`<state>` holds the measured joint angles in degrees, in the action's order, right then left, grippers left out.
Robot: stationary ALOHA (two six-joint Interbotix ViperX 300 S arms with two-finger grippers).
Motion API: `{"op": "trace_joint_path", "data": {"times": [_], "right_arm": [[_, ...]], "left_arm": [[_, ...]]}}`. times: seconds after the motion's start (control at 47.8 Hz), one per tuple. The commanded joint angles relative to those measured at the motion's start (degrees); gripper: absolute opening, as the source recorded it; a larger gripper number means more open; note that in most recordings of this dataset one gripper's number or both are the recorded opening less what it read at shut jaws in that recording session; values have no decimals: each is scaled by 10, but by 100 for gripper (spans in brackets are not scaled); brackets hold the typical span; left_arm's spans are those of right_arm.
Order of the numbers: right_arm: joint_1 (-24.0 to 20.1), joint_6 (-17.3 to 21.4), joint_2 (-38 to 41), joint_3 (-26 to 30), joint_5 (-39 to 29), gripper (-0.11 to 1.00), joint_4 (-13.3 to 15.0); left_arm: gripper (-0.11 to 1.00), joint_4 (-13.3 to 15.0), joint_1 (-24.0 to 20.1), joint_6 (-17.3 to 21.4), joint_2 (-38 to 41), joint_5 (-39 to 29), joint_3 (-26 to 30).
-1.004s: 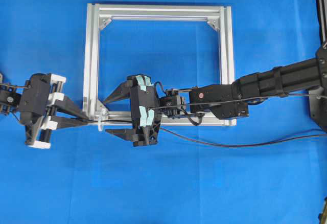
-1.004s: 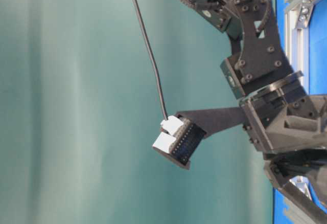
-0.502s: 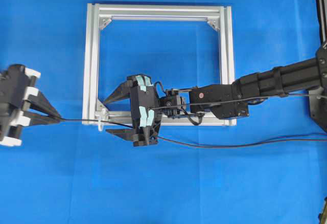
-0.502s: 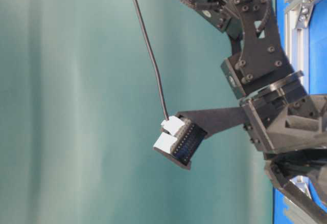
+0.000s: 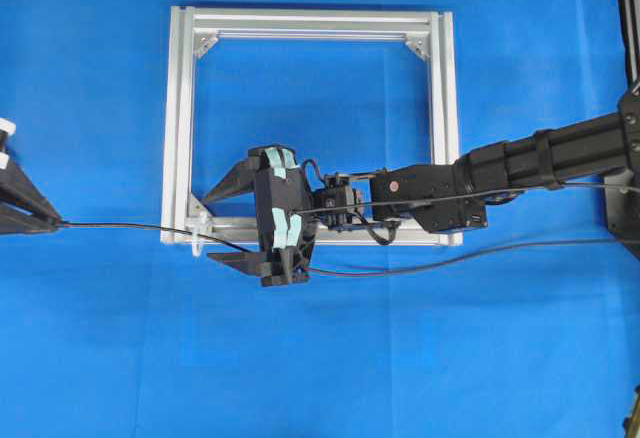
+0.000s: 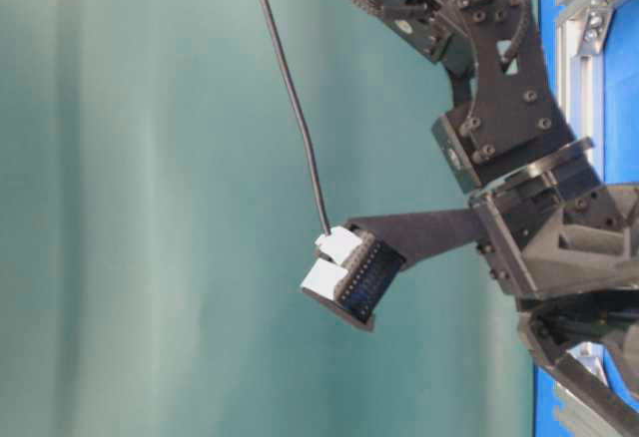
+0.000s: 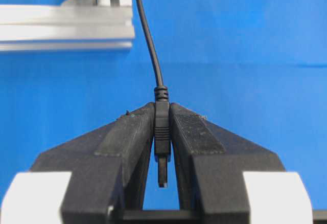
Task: Insert the wire through the string loop located on the left side.
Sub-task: 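Open the right gripper and pull the cable leftward through the loop with the left gripper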
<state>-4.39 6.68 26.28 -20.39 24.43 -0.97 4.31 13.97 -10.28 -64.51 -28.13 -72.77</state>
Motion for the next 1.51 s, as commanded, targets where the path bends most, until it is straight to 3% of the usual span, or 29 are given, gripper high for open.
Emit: {"op": "trace_joint_path", "data": {"times": [0.0,0.858,0.921,1.13,1.485], "right_arm": [[2,-1,-12,12,1,96,-1],[2,-1,-12,12,2,96,0],[2,-1,-12,12,2,96,0],[2,-1,-12,12,2,96,0],[3,1,-22,11,0,96,-1]], "left_arm": [[8,-3,-1,-1,-8,-9,14],[10,-3,-1,-8,-11,-4,10],[22,-2,-1,-11,-10,-3,9],[79,-2,-1,-16,-7,-1,8],[76,-3,-1,-13,-13,13,9]]}}
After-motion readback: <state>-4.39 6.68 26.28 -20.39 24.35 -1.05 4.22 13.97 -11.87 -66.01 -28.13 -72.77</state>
